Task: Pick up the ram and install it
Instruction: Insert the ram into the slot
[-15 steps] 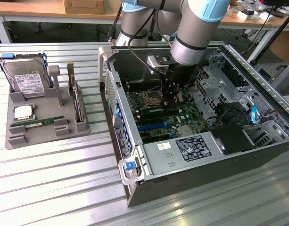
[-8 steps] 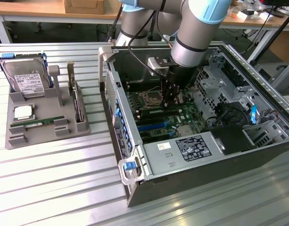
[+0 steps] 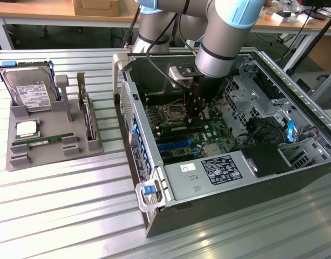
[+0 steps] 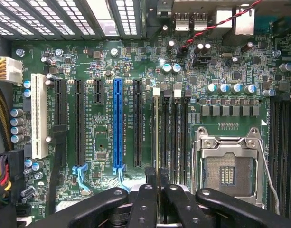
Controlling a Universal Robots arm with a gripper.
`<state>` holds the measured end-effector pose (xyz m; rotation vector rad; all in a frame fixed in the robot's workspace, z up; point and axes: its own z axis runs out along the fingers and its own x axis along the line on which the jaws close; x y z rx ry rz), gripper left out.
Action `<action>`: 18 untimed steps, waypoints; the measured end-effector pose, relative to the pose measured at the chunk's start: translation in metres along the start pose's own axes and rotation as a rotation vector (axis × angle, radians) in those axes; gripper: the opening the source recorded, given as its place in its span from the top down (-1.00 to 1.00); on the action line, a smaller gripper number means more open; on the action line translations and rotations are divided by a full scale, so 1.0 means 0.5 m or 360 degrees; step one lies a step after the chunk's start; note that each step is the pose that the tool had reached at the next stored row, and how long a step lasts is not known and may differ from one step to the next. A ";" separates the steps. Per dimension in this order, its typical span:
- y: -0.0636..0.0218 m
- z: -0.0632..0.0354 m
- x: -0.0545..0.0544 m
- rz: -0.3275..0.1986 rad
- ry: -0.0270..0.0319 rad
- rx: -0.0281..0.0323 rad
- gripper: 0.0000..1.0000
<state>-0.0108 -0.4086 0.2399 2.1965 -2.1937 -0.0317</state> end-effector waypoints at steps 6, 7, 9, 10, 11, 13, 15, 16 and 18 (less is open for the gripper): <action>0.000 0.004 -0.002 0.0000 0.00001 -0.00009 0.76; 0.000 0.005 -0.002 0.0000 0.00001 -0.00011 0.76; 0.000 0.006 -0.002 0.0000 0.00007 -0.00014 0.76; 0.000 0.006 -0.002 0.0000 0.00006 -0.00014 0.76; 0.000 0.006 -0.002 0.0000 0.00002 -0.00012 0.76; 0.000 0.006 -0.001 0.0000 -0.00001 -0.00011 0.76; 0.000 0.006 0.000 0.0000 0.00001 -0.00012 0.76; 0.000 0.006 0.001 0.0000 0.00001 -0.00012 0.76; 0.000 0.008 0.001 0.0000 0.00001 -0.00013 0.76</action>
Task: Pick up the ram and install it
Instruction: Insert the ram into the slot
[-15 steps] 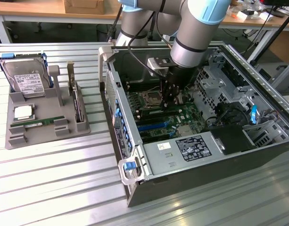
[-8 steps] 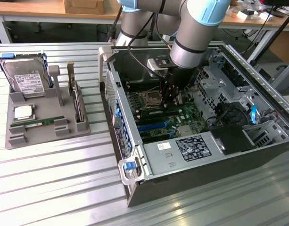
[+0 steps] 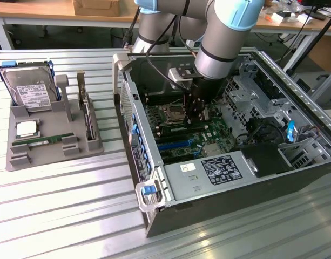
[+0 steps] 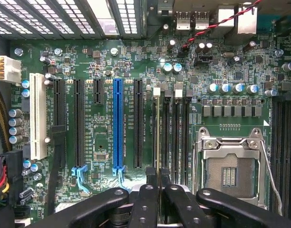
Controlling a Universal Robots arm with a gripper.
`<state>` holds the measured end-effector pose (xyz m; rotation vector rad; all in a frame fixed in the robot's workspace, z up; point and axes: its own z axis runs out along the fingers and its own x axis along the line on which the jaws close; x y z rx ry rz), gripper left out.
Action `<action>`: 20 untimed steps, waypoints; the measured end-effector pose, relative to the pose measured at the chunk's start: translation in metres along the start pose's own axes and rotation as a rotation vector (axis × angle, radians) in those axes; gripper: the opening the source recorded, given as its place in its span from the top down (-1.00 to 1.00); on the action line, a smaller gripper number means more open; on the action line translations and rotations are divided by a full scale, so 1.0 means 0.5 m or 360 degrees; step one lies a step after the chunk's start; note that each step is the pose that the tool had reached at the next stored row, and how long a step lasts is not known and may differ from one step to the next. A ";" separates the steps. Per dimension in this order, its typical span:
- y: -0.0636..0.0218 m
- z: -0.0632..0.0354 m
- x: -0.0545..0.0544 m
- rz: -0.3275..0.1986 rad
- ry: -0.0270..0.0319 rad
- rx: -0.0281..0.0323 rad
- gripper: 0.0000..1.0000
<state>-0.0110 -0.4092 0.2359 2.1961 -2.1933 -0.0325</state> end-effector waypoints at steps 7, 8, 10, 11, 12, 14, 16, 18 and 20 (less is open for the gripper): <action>0.000 0.004 0.000 0.0000 0.00002 -0.00008 0.74; 0.000 0.004 0.000 0.0000 0.00002 -0.00007 0.74; 0.000 -0.002 0.000 0.0000 0.00010 -0.00003 0.62; 0.001 -0.009 0.000 0.0000 0.00011 0.00000 0.62; 0.001 -0.014 0.000 0.0000 0.00010 0.00009 0.62; 0.004 -0.025 -0.004 0.0000 0.00010 0.00028 0.65; 0.003 -0.025 -0.004 0.0000 0.00008 0.00029 0.79; -0.007 -0.025 -0.003 0.0000 0.00010 -0.00015 0.79; -0.028 -0.025 -0.003 0.0000 0.00012 -0.00103 0.79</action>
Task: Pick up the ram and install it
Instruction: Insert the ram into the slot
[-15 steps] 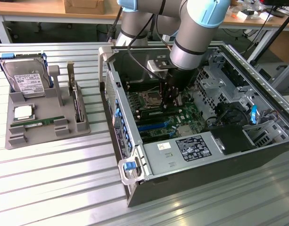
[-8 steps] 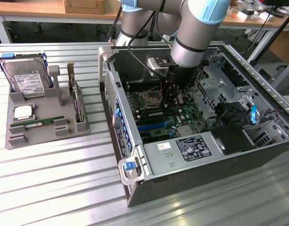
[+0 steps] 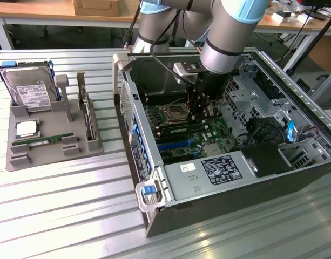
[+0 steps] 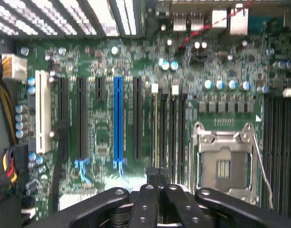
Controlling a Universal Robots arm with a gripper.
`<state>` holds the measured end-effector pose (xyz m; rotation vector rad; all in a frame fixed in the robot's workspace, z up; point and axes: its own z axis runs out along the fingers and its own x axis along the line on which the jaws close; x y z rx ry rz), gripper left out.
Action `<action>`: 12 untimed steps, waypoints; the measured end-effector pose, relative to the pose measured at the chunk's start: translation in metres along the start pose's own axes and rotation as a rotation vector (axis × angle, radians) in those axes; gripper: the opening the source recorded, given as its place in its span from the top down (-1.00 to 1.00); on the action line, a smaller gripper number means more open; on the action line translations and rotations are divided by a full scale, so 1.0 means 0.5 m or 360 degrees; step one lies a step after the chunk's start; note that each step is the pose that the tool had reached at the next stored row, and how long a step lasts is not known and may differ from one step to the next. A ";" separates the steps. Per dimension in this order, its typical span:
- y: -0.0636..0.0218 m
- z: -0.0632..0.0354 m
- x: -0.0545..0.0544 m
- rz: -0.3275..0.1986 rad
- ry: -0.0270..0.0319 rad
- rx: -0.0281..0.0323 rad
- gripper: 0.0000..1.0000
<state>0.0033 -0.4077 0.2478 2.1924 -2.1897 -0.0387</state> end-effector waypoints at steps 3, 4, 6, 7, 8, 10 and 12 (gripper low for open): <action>-0.038 0.001 0.000 0.0000 -0.00001 -0.00150 0.79; -0.059 0.000 0.000 0.0000 0.00002 -0.00225 0.79; -0.079 0.000 0.000 0.0000 0.00001 -0.00305 0.79; -0.090 0.000 0.000 -0.0001 0.00001 -0.00346 0.79; -0.102 -0.001 0.000 -0.0001 0.00002 -0.00368 0.79; -0.114 -0.002 0.000 -0.0001 0.00002 -0.00375 0.79; -0.119 -0.004 0.000 -0.0001 0.00004 -0.00375 0.79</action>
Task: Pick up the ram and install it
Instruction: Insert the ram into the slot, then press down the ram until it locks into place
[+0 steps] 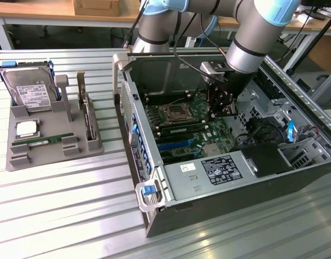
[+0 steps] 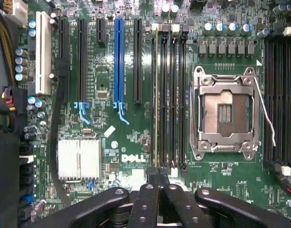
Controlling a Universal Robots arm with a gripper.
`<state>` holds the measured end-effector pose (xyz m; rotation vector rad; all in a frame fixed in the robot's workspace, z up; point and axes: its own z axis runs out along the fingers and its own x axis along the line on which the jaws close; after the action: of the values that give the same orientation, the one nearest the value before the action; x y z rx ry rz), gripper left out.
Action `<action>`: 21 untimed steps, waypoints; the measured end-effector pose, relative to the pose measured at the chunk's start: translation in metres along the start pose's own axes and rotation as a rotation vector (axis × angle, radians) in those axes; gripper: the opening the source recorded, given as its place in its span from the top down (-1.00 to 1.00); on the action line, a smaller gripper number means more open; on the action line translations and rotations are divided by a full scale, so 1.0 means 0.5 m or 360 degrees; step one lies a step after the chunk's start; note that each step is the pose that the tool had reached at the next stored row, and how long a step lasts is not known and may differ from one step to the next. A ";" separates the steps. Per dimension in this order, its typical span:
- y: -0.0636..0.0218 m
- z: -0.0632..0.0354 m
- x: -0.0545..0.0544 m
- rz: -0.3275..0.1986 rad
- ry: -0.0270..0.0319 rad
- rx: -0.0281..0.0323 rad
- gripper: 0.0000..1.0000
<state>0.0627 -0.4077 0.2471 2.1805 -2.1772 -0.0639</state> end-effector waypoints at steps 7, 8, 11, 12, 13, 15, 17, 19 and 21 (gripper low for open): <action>0.001 -0.047 0.001 0.0000 -0.00008 0.00000 0.79; 0.001 -0.047 0.001 0.0000 -0.00008 0.00000 0.79; 0.001 -0.047 0.001 0.0000 -0.00005 0.00000 0.79; 0.001 -0.047 0.001 0.0000 -0.00006 0.00000 0.79; 0.001 -0.047 0.001 0.0000 -0.00005 0.00000 0.79; 0.001 -0.047 0.001 0.0000 -0.00006 0.00000 0.79; 0.001 -0.047 0.001 0.0000 -0.00005 0.00000 0.79; 0.002 -0.047 0.001 0.0000 -0.00006 0.00000 0.79; 0.007 -0.046 0.001 0.0000 -0.00005 0.00000 0.79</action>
<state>0.0607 -0.4077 0.2702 2.1807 -2.1774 -0.0643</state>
